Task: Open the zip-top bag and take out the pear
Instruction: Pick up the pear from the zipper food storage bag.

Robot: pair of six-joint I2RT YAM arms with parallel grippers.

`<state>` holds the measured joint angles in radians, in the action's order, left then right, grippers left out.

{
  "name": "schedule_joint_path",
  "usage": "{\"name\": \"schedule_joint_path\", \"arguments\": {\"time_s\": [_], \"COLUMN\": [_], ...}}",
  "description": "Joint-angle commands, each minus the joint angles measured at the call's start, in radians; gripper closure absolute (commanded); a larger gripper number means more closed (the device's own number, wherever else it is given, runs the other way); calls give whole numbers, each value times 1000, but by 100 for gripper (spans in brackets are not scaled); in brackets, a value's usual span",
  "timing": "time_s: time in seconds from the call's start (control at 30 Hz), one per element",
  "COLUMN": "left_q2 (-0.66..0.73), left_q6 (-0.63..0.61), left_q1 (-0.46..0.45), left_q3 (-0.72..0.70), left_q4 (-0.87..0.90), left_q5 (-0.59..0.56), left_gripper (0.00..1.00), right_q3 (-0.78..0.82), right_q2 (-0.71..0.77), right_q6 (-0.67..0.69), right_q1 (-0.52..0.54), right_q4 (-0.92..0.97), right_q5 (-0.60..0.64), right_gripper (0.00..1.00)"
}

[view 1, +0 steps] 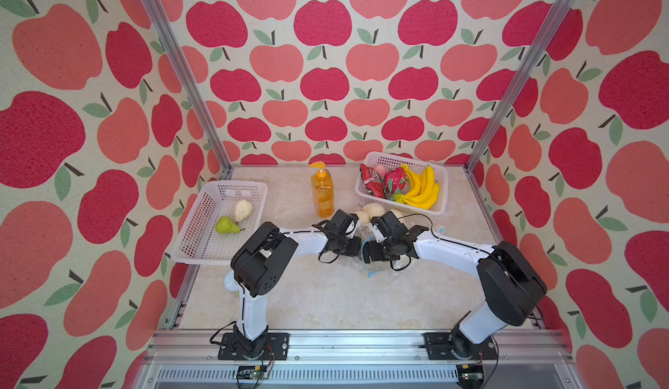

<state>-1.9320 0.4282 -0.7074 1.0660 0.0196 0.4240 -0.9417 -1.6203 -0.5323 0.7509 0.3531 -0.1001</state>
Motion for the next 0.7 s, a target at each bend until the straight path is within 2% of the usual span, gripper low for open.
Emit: {"name": "schedule_joint_path", "arguments": {"time_s": [0.0, 0.2, 0.33, 0.43, 0.67], "left_q2": [-75, -64, -53, -47, -28], "left_q6": [-23, -4, -1, -6, -8], "left_q1": [-3, 15, 33, 49, 81], "left_q3": [-50, -65, -73, -80, -103], "left_q4": [123, 124, 151, 162, 165], "left_q5": [-41, -41, -65, -78, -91], "left_gripper": [100, 100, 100, 100, 100], "right_q3": [-25, -35, -15, 5, 67], "right_q2": [-31, -39, 44, 129, 289], "right_q6": [-26, -16, -3, 9, 88], "right_q1": [2, 3, 0, -18, -95], "right_q4": [-15, 0, 41, 87, 192], "right_q5": [73, 29, 18, -19, -211], "right_gripper": [11, 32, 44, 45, 47]}}
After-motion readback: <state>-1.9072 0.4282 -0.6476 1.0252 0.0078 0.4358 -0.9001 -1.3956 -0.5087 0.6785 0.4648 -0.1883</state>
